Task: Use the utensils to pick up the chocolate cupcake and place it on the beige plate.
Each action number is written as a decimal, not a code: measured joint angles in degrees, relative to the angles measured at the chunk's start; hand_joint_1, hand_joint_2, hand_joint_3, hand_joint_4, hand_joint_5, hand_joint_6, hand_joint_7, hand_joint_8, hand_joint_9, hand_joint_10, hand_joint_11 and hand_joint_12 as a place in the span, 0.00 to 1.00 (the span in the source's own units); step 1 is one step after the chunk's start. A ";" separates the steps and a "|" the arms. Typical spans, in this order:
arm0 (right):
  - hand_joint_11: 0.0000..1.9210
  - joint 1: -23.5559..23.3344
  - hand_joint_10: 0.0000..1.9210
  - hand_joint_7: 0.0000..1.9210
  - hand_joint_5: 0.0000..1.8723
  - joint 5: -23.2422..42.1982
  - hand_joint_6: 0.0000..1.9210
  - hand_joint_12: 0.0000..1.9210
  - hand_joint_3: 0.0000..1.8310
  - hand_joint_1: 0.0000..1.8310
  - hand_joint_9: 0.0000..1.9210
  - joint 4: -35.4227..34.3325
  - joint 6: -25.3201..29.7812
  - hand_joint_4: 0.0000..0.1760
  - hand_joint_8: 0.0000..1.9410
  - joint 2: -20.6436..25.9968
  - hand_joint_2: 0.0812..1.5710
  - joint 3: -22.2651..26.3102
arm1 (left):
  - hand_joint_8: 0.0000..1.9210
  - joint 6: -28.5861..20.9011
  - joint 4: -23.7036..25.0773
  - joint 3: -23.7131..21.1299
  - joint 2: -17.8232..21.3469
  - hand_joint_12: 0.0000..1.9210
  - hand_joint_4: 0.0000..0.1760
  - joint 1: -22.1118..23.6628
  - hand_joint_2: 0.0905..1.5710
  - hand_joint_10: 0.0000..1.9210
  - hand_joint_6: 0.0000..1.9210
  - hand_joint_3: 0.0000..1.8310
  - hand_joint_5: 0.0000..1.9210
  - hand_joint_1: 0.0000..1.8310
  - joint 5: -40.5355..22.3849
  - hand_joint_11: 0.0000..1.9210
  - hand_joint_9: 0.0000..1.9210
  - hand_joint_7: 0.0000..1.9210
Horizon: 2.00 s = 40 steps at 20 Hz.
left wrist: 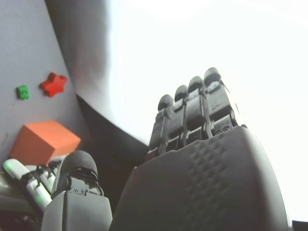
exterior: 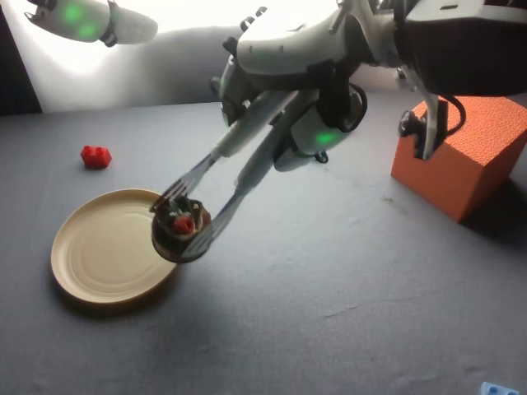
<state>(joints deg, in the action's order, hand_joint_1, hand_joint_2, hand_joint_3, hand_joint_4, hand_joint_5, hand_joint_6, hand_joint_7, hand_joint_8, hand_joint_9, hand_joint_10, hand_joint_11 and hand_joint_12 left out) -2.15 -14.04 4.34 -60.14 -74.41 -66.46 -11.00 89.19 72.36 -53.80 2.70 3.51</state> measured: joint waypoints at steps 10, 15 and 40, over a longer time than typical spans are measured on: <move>0.26 0.00 0.56 0.52 0.47 0.28 0.54 0.71 0.00 0.68 0.43 -0.04 -1.33 0.00 0.56 -0.24 0.71 -0.79 | 0.00 0.00 -0.28 -0.24 -2.38 0.00 0.00 0.52 0.69 0.00 0.00 0.00 0.02 0.00 -0.31 0.00 0.00 0.00; 0.26 0.00 0.70 0.50 0.42 0.39 0.58 0.72 0.00 0.75 0.42 -0.04 -1.27 0.00 0.56 -0.24 0.72 -0.52 | 0.00 0.00 -0.28 -0.24 -2.38 0.00 0.00 0.52 0.69 0.00 0.00 0.00 0.02 0.00 -0.20 0.00 0.00 0.00; 0.20 4.04 0.73 0.50 0.42 7.85 0.59 0.73 0.00 0.74 0.40 -0.22 -5.40 0.00 0.58 -4.46 0.73 -2.58 | 0.00 0.00 -0.33 -0.35 -1.62 0.00 0.00 0.52 0.69 0.00 0.00 0.00 0.02 0.00 -0.04 0.00 0.00 0.01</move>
<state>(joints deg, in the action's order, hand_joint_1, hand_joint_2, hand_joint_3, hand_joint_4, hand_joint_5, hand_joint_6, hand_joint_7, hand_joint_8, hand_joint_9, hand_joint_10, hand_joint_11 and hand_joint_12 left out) 1.89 -6.20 4.12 -65.54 -78.87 -69.04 -11.00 88.86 72.01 -55.42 3.22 3.46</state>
